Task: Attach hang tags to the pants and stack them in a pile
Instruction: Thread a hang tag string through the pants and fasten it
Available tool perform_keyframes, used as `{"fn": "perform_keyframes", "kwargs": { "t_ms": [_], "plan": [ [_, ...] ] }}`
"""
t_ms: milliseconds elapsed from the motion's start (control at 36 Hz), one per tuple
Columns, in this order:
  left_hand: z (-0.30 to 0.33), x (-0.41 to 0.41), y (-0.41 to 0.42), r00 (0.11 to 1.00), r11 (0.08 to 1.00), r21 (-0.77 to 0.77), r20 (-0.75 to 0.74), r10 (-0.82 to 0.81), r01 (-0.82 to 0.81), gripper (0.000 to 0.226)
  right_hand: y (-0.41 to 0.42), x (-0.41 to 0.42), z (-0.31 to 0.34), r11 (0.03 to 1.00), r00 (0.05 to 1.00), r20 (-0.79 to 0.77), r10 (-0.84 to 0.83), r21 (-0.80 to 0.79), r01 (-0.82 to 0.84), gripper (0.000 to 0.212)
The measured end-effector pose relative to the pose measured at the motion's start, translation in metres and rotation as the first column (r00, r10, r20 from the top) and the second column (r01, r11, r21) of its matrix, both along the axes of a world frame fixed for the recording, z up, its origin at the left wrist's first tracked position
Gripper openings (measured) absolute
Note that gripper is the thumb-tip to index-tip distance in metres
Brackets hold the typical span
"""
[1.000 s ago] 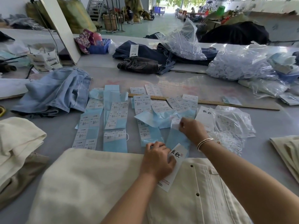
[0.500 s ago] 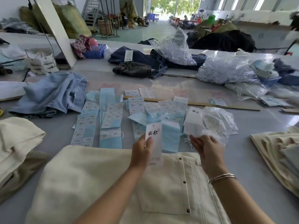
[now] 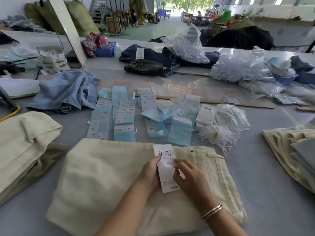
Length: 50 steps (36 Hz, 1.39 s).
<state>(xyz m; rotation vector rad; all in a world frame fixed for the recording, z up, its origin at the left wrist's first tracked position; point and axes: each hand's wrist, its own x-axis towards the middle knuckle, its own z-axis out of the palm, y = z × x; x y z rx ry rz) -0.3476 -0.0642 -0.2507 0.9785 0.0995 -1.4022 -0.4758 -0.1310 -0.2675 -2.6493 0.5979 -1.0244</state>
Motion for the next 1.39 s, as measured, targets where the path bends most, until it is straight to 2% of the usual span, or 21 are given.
{"fn": "perform_keyframes", "kwargs": {
  "t_ms": [333, 389, 472, 528, 611, 694, 778, 861, 917, 972, 1028, 1056, 1139, 1222, 1306, 1389],
  "plan": [
    [0.001, 0.000, 0.000, 1.000, 1.000, -0.002, -0.007, 0.019, -0.019, 0.044, 0.003, -0.001, 0.005, 0.997, 0.986, -0.155, 0.057, -0.043, -0.064, 0.010],
    [0.002, -0.001, 0.000, 0.998, 1.000, 0.000, 0.060, 0.001, -0.001, 0.039, 0.001, -0.001, 0.006, 0.995, 0.979, -0.186, 0.080, -0.048, -0.090, 0.011],
    [0.001, -0.004, -0.004, 0.962, 0.998, 0.062, 0.273, -0.007, -0.011, 0.018, 0.002, 0.000, 0.009, 0.994, 0.976, -0.204, 0.073, -0.062, -0.087, 0.012],
    [0.001, -0.006, -0.006, 0.939, 0.993, 0.118, 0.343, -0.011, -0.032, 0.007, 0.004, -0.002, 0.010, 0.990, 0.977, -0.202, 0.061, -0.115, -0.085, 0.014],
    [0.004, -0.006, -0.010, 0.941, 0.982, 0.186, 0.337, -0.024, -0.042, 0.005, 0.004, -0.008, 0.009, 0.975, 0.973, -0.214, 0.083, -0.185, -0.124, 0.018],
    [0.007, -0.005, -0.012, 0.961, 0.980, 0.199, 0.265, -0.080, 0.026, 0.014, 0.001, -0.017, 0.007, 0.957, 0.958, -0.261, 0.122, -0.224, -0.182, 0.021],
    [0.010, -0.004, -0.016, 0.969, 0.978, 0.204, 0.231, -0.091, 0.043, 0.022, -0.004, -0.027, 0.010, 0.943, 0.929, -0.326, 0.174, -0.216, -0.253, 0.021],
    [0.012, -0.004, -0.018, 0.964, 0.974, 0.225, 0.253, -0.083, 0.025, 0.015, -0.019, -0.041, 0.017, 0.936, 0.908, -0.362, 0.211, -0.192, -0.294, 0.020],
    [0.010, -0.004, -0.019, 0.948, 0.968, 0.250, 0.299, -0.104, 0.027, 0.013, -0.041, -0.047, 0.025, 0.969, 0.946, -0.285, 0.157, -0.138, -0.203, 0.015],
    [0.007, -0.003, -0.019, 0.928, 0.959, 0.280, 0.345, -0.143, 0.044, 0.016, -0.073, -0.050, 0.034, 0.999, 0.992, -0.129, 0.012, -0.035, -0.016, 0.006],
    [0.005, -0.003, -0.020, 0.911, 0.948, 0.311, 0.372, -0.181, 0.061, 0.018, -0.110, -0.050, 0.044, 0.974, 0.979, -0.039, -0.198, 0.107, 0.201, 0.007],
    [0.005, -0.004, -0.021, 0.904, 0.943, 0.328, 0.383, -0.192, 0.062, 0.019, -0.130, -0.049, 0.047, 0.942, 0.955, -0.041, -0.292, 0.160, 0.295, 0.010],
    [0.004, -0.005, -0.024, 0.885, 0.928, 0.370, 0.418, -0.204, 0.039, 0.023, -0.182, -0.046, 0.050, 0.841, 0.875, -0.194, -0.443, 0.249, 0.481, 0.018],
    [0.004, -0.005, -0.026, 0.878, 0.919, 0.391, 0.426, -0.220, 0.041, 0.020, -0.207, -0.035, 0.046, 0.789, 0.806, -0.364, -0.467, 0.241, 0.566, 0.025],
    [0.004, -0.005, -0.026, 0.875, 0.917, 0.397, 0.426, -0.231, 0.048, 0.018, -0.213, -0.020, 0.042, 0.758, 0.772, -0.417, -0.480, 0.246, 0.604, 0.029],
    [0.003, -0.005, -0.026, 0.875, 0.918, 0.394, 0.428, -0.224, 0.043, 0.019, -0.216, -0.012, 0.038, 0.732, 0.758, -0.414, -0.505, 0.259, 0.630, 0.023]
  ]
}}
